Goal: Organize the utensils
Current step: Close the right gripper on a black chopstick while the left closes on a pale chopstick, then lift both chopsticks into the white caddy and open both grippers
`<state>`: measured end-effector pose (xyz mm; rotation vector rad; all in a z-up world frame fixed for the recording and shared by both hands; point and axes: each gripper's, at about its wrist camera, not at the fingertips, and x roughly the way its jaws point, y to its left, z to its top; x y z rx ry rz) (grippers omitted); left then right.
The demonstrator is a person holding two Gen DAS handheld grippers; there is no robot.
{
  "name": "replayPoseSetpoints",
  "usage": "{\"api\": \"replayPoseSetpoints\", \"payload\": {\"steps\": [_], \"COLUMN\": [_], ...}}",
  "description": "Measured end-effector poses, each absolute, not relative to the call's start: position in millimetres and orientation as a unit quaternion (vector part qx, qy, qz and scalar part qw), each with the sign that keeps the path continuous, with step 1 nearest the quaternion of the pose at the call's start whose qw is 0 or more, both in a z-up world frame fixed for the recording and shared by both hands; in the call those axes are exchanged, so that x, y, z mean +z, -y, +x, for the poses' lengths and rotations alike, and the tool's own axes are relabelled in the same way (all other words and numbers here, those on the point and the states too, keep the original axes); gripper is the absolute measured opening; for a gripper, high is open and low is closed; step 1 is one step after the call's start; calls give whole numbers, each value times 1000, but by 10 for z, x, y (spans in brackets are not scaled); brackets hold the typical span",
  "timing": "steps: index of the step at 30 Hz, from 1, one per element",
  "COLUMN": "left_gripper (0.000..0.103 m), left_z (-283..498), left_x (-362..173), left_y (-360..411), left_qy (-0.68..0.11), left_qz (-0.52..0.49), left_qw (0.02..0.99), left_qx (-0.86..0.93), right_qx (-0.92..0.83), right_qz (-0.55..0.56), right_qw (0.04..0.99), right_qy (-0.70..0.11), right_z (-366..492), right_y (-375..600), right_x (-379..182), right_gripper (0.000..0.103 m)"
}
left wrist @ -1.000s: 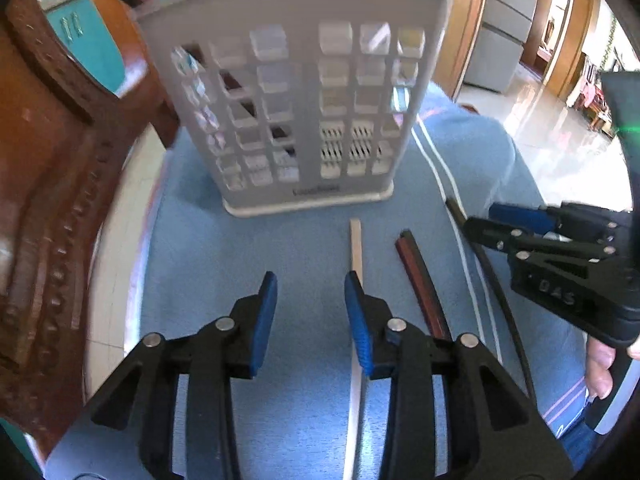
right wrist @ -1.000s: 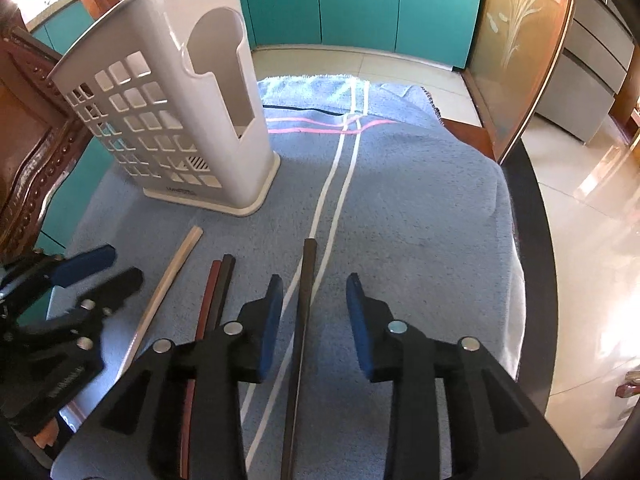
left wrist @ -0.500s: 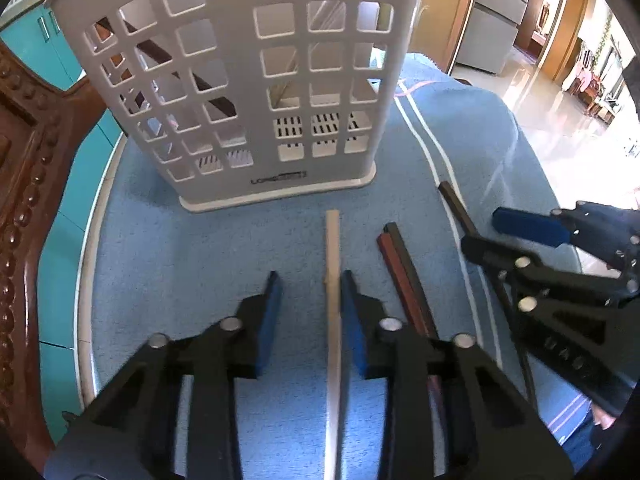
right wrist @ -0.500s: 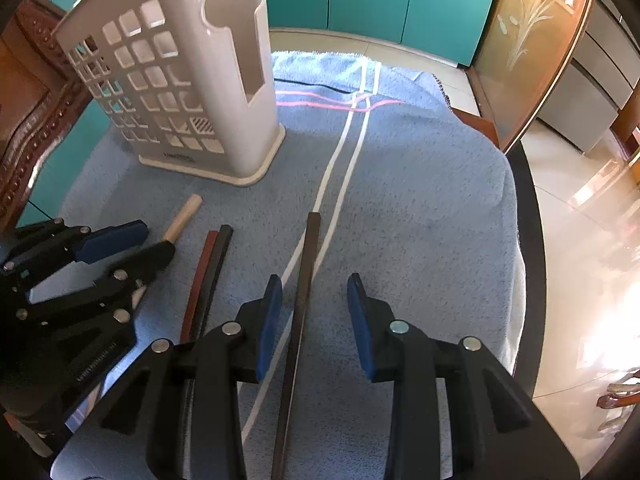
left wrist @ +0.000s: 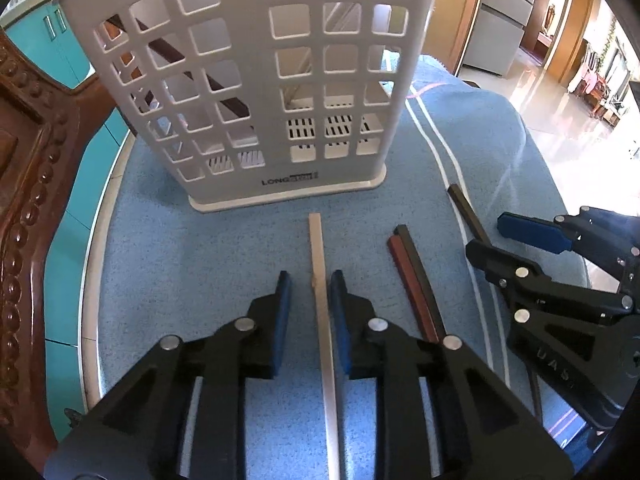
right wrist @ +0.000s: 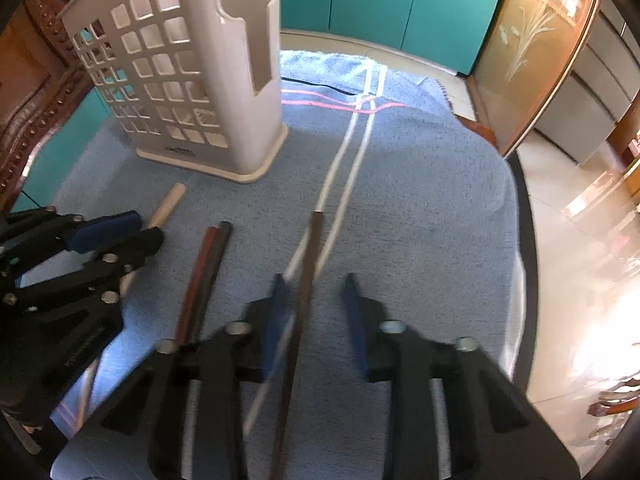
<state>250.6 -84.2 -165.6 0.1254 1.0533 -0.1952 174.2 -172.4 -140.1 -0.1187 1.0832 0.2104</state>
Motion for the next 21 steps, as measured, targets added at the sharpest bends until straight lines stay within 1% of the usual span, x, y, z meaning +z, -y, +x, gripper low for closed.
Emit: {"api": "replayPoseSetpoints", "payload": {"steps": [1,3,7,10,14,19,21], "left_gripper": [19,9,9,9,9,9,9], "left_z": [2504,2489,2450,2365,2046,1553,1439], "left_x": [-1657,-1652,-1566,-1299,-715,-69,136], "left_y": [848,849,790,673,526,375,304], "left_qy": [-501,-501,-486,-457,-379,-280,-255], "left_qz": [60,56,42,19,3,-8,-17], "left_qw": [858,858,867,883,915,946,952], "left_qx": [-93,-103,-101,-106,-137,-164,-169], "right_qx": [103,105,118,140,187,235,250], "right_qz": [-55,-52,-28,-11,-10,12,24], "right_qw": [849,852,871,888,911,920,925], "right_qy": [-515,-509,-475,-438,-367,-312,-285], "right_z": [1766,1747,1687,1564,1276,1014,951], "right_y": [1730,1735,1836,1952,2107,2279,2326], "right_x": [-1393,-1369,-1140,-833,-326,83,299], "right_gripper": [9,7,7,7,7,7,7]}}
